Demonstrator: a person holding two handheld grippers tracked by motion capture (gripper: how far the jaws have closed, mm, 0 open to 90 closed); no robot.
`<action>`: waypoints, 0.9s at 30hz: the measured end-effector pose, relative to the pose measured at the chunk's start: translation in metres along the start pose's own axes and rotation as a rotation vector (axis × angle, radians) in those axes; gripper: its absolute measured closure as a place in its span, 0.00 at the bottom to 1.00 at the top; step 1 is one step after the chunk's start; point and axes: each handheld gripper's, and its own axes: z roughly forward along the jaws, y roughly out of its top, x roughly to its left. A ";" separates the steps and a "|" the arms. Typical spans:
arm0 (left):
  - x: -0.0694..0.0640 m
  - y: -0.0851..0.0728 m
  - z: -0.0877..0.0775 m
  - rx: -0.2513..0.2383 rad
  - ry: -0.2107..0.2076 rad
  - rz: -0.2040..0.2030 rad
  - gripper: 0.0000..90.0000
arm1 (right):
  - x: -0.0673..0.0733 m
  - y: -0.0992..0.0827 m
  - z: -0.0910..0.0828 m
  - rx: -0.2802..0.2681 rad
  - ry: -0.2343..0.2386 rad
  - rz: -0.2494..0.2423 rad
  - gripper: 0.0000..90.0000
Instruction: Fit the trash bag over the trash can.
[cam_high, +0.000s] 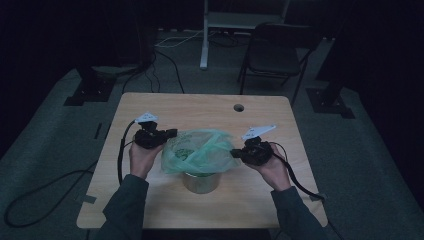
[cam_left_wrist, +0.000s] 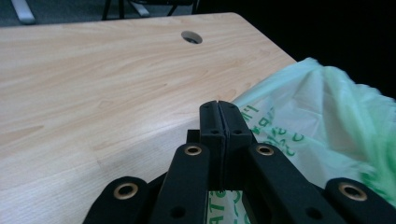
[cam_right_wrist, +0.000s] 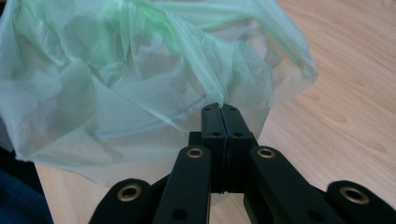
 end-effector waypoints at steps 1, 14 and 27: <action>0.001 -0.001 0.003 0.007 0.003 -0.004 0.99 | 0.000 -0.001 0.000 0.002 0.000 -0.003 1.00; 0.011 -0.010 0.022 0.058 0.006 -0.050 0.99 | 0.004 -0.011 0.004 0.040 0.021 -0.017 1.00; 0.023 -0.027 0.012 0.090 0.051 -0.083 0.97 | 0.010 -0.024 0.004 0.087 0.024 -0.038 1.00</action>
